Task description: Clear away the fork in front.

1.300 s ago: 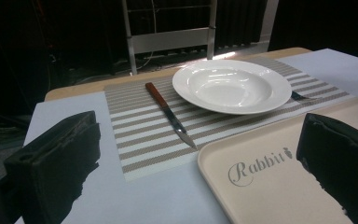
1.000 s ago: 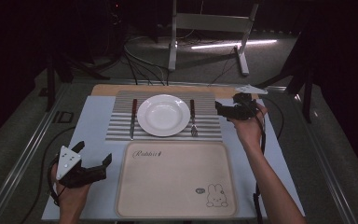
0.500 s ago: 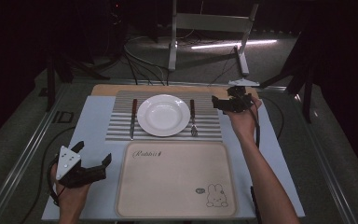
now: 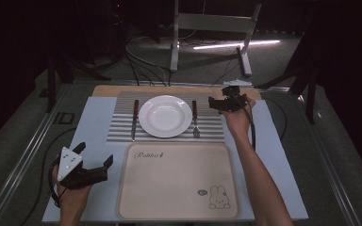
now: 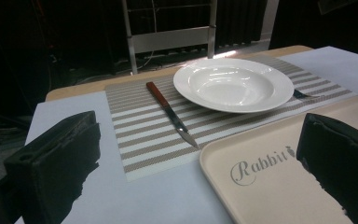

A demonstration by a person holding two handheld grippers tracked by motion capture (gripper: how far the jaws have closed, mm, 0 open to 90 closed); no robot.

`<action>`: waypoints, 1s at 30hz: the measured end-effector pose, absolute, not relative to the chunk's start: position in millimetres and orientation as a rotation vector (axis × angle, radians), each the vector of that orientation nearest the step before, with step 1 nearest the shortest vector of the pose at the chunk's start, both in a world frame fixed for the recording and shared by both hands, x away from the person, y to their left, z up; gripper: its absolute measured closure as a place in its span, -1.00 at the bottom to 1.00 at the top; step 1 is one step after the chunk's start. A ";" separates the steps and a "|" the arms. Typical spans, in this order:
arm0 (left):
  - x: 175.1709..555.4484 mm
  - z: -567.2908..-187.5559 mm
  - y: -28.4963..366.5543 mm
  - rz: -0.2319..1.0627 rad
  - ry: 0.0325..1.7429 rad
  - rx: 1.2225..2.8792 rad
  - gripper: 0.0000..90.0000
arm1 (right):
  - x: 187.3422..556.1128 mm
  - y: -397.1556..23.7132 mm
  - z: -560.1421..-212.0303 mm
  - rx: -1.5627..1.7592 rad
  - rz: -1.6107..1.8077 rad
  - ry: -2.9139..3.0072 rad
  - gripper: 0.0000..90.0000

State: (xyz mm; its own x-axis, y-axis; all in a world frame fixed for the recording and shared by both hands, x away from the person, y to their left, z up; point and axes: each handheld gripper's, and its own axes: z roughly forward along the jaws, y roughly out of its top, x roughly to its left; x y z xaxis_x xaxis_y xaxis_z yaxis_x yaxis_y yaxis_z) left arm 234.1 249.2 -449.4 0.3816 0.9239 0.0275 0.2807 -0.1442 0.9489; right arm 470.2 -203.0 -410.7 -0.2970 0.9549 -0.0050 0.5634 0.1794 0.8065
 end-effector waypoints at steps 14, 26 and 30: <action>233.9 -449.8 250.8 0.821 1.087 1.649 -0.99 | 479.5 -181.2 -429.7 1.418 0.958 1.998 -0.74; 233.1 -449.8 252.1 0.817 1.088 1.637 -0.99 | 491.6 -163.4 -451.4 1.446 0.930 2.045 -0.74; 233.2 -449.9 252.4 0.812 1.090 1.634 -0.99 | 497.2 -159.5 -460.5 1.469 0.919 2.053 -0.74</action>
